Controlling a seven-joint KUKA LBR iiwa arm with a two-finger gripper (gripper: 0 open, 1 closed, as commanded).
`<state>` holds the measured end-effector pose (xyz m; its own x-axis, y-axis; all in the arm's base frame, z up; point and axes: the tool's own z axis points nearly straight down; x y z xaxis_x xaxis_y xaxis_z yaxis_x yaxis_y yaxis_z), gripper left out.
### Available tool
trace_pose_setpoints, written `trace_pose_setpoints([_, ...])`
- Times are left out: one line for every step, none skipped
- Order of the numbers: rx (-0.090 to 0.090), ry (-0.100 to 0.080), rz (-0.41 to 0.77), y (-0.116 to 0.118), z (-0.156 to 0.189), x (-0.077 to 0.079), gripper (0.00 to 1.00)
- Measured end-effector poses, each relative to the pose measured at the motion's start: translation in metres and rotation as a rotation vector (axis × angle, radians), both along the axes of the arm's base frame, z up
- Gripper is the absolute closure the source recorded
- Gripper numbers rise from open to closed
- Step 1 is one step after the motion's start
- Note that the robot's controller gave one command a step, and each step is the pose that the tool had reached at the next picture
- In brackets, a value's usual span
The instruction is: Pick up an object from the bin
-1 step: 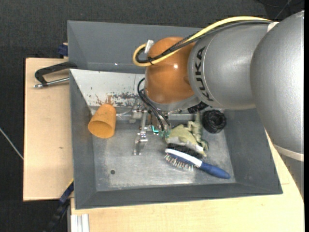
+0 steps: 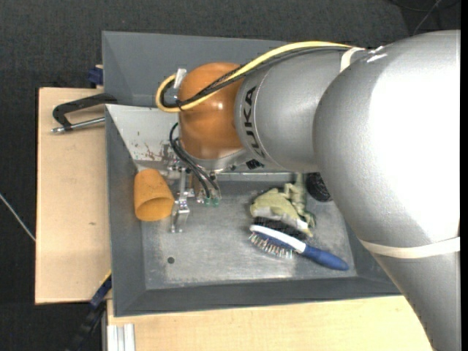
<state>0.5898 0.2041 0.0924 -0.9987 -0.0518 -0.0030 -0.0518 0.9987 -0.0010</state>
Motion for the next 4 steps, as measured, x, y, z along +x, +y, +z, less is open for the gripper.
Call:
trace_pose_setpoints([-0.006, 0.001, 0.444, 0.0, -0.004, 0.001, 0.0])
trace_pose_setpoints([-0.015, 0.002, -0.1, 0.019, -0.018, 0.004, 0.0])
trace_pose_setpoints([-0.008, -0.012, 0.381, 0.021, 0.012, 0.012, 0.0])
trace_pose_setpoints([-0.016, -0.018, 0.848, 0.019, -0.008, 0.014, 0.0])
